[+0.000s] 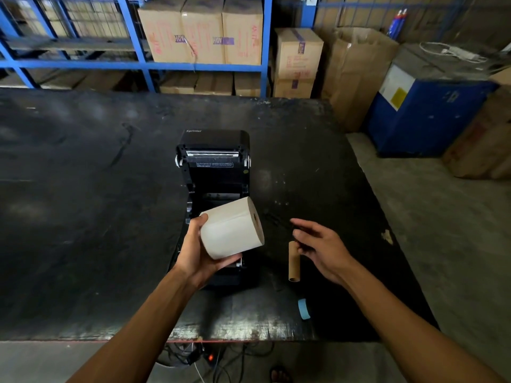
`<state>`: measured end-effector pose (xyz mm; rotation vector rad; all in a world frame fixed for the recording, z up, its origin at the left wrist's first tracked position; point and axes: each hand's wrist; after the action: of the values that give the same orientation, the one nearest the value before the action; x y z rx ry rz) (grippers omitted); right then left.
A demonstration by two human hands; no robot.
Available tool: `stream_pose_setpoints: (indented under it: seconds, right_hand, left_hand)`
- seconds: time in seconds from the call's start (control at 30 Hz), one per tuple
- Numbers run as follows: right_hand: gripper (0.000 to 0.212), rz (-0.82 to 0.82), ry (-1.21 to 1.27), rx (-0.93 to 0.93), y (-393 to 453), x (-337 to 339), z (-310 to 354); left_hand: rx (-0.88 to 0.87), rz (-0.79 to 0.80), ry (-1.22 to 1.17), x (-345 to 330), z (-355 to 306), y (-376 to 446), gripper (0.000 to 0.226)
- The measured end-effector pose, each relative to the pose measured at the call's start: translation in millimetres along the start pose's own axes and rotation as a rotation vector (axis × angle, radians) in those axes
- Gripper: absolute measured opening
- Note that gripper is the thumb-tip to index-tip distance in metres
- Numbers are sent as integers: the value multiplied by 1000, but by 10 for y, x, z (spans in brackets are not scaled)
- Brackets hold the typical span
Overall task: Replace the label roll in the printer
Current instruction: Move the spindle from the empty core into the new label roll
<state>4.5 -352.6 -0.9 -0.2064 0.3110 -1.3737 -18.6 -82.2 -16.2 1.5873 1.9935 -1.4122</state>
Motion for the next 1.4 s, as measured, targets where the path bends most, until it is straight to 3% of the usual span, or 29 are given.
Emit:
stream_pose_setpoints:
  seconds: [0.27, 0.43, 0.57, 0.73, 0.87, 1.0, 1.17, 1.23, 1.3, 1.4]
  right_hand:
    - [27, 64, -364, 144, -90, -66, 292]
    - [28, 121, -615, 263, -7, -205, 344]
    - [25, 111, -506, 174, 44, -391, 144]
    - [14, -29, -335, 189, 45, -502, -21]
    - [25, -58, -200, 199, 21, -520, -121]
    - [26, -132, -187, 205, 30, -544, -176]
    - [20, -59, -210, 182, 42, -439, -196]
    - [22, -123, -275, 162, 92, -276, -226]
    - [27, -302, -411, 120, 170, -35, -308]
    - [44, -582, -886, -139, 266, 438, -544]
  left_hand:
    - [8, -7, 79, 79, -91, 47, 40]
    - [17, 78, 211, 77, -103, 55, 36]
    - [27, 85, 260, 28, -79, 55, 35]
    - [34, 76, 215, 69, -26, 81, 35]
    - [32, 61, 164, 118, -6, 121, 32]
    - [46, 54, 168, 108, 38, 154, 31]
    - [53, 63, 154, 124, 76, 179, 37]
    - [46, 54, 127, 145, 74, 182, 38]
    - [36, 40, 98, 166, 64, 184, 39]
    - [34, 39, 61, 191, 40, 177, 41]
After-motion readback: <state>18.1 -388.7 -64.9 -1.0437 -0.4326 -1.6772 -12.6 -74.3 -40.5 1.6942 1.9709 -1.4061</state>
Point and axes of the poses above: each hand's wrist, its own y-axis towards the middle knuckle, its own x-axis out of the back of the hand, z = x × y, and after that the axes turned 10 degrees about -y, right-handed
